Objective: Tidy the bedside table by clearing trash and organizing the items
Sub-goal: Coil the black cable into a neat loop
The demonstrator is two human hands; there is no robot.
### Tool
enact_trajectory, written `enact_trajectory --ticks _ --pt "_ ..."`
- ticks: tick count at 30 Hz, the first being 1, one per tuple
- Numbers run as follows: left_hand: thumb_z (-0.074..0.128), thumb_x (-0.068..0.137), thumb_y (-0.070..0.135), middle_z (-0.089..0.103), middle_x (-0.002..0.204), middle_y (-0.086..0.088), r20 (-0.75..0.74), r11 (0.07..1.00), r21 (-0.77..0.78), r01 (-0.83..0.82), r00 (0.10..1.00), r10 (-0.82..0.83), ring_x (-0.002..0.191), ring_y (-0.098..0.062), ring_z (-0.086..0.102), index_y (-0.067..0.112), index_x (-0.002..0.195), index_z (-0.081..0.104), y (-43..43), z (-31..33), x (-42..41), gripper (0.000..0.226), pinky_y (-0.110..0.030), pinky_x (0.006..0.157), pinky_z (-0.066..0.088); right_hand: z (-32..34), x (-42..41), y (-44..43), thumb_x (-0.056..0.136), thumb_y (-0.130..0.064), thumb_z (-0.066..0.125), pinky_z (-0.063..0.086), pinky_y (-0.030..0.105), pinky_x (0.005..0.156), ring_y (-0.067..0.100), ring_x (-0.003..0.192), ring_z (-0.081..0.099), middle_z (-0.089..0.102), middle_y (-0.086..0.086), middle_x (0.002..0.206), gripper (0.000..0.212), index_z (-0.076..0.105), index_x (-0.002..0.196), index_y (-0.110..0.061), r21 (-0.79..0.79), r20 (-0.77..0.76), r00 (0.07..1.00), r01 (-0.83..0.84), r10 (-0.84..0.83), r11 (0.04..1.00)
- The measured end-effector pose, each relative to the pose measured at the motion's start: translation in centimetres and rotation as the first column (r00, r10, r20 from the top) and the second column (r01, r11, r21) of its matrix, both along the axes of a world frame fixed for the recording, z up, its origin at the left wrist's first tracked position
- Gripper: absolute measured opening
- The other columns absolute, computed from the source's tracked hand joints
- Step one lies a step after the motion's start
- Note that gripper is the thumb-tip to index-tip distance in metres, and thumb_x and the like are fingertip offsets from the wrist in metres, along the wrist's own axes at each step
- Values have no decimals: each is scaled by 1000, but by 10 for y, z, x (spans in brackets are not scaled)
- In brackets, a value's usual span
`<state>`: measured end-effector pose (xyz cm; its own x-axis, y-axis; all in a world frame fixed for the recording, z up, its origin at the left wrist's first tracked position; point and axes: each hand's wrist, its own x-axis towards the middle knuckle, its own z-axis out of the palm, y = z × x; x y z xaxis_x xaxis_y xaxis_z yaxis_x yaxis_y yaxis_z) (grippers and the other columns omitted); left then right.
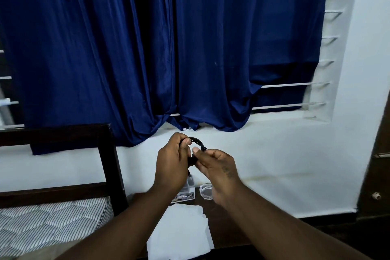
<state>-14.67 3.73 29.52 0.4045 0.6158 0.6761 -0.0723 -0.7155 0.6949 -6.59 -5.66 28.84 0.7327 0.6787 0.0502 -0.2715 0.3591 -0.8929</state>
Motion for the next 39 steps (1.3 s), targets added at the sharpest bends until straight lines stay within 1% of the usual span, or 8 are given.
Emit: enact_trajectory --ticks 6,10,15,18,21,29,34,39 --pt "48 107 27 64 72 5 -41 1000 26 12 999 -11 68 -16 67 31 89 57 -9 -2 0 21 -44 65 58 4 -8 8 78 2 78 62 32 73 30 75 73 73 31 91 19 65 91 8 50 -129 980 157 -149 986" --pt "47 107 27 65 72 7 -47 998 57 -16 999 19 69 -12 65 30 91 58 -12 0 -1 19 -40 67 58 10 -12 7 75 11 77 58 23 57 30 75 77 74 28 94 39 54 103 -5 106 -257 944 239 -205 965" --pt "45 108 26 61 73 7 -42 990 96 -102 993 106 71 -13 61 21 91 58 -10 0 -2 22 -40 65 55 14 -13 1 80 0 81 61 24 64 28 88 77 75 21 100 43 55 113 -7 55 -195 968 174 -160 983" --pt "43 107 29 57 75 11 -55 968 170 -184 979 195 74 -7 56 22 88 55 -9 2 -5 24 -18 63 41 15 -9 -2 86 -15 79 51 28 77 19 88 71 79 10 100 38 59 118 -13 -61 -82 993 84 -89 995" --pt "46 107 26 58 80 9 -45 956 204 -212 973 226 80 -4 54 19 89 58 -8 4 -7 24 -10 66 36 15 -4 -5 92 -19 71 45 31 82 14 88 64 80 5 103 34 61 124 -9 -77 -47 994 -98 94 992" --pt "49 107 20 60 86 5 -34 945 263 -195 977 211 80 -12 52 12 93 62 -9 6 -9 21 -16 69 38 20 7 -13 96 -15 61 45 32 81 11 81 71 74 4 91 16 67 110 -15 15 -81 938 -338 338 941" --pt "50 106 19 61 86 6 -24 947 267 -181 981 194 80 -13 53 13 93 63 -9 3 -8 20 -21 70 41 22 9 -15 95 -15 59 51 36 87 12 73 62 58 0 69 15 64 109 -13 47 -116 886 -446 448 894" --pt "50 106 20 61 85 6 34 954 233 -189 982 187 80 -12 54 13 93 63 -7 3 -8 19 -19 70 42 23 9 -12 88 -6 73 60 35 77 17 73 69 68 7 74 21 62 107 -7 -6 36 950 -310 310 951"
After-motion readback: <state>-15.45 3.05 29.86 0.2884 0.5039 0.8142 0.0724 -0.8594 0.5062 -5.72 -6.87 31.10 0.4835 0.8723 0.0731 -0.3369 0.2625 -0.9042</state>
